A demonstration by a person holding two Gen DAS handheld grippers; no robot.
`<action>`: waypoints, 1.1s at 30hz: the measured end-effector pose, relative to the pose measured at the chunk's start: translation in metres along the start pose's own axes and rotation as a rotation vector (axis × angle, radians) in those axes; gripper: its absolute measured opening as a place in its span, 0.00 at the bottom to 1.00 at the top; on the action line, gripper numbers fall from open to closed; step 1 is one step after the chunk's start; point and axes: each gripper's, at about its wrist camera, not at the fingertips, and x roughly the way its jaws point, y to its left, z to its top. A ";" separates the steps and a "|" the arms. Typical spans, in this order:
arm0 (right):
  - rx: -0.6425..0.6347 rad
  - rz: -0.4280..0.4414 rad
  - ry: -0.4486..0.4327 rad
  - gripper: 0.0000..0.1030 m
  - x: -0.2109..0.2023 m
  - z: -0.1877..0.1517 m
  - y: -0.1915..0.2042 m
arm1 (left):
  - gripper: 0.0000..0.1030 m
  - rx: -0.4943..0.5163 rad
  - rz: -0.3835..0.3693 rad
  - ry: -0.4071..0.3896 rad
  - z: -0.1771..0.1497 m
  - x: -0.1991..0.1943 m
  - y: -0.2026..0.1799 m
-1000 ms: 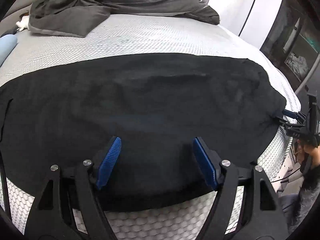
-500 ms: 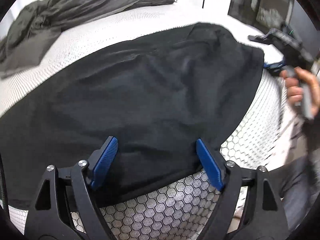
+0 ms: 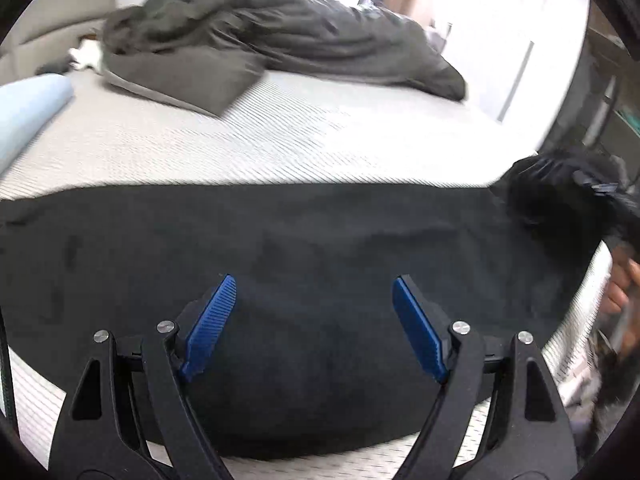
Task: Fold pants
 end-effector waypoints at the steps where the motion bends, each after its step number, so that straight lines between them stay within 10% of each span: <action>1: -0.078 0.099 0.051 0.19 0.013 -0.005 0.042 | 0.76 -0.006 0.013 -0.007 0.004 -0.003 0.010; 3: -0.204 0.233 0.187 0.33 0.041 -0.026 0.103 | 0.76 -0.041 0.052 -0.013 0.012 -0.006 0.037; 5: -0.349 0.350 0.371 0.70 0.069 -0.062 0.150 | 0.76 -0.103 0.073 -0.013 0.016 -0.009 0.063; 9: -0.652 0.346 0.628 0.67 0.094 -0.143 0.196 | 0.76 -0.177 0.059 0.016 0.016 -0.008 0.092; 14: -0.524 0.349 0.532 0.67 0.058 -0.112 0.152 | 0.76 -0.129 -0.082 0.096 0.009 0.011 0.073; 21: -0.255 0.005 0.433 0.72 0.071 -0.074 0.056 | 0.54 -0.108 -0.359 0.365 -0.007 0.068 0.035; 33: -0.357 -0.044 0.516 0.71 0.108 -0.116 0.092 | 0.53 -0.197 -0.405 0.225 0.021 0.057 0.070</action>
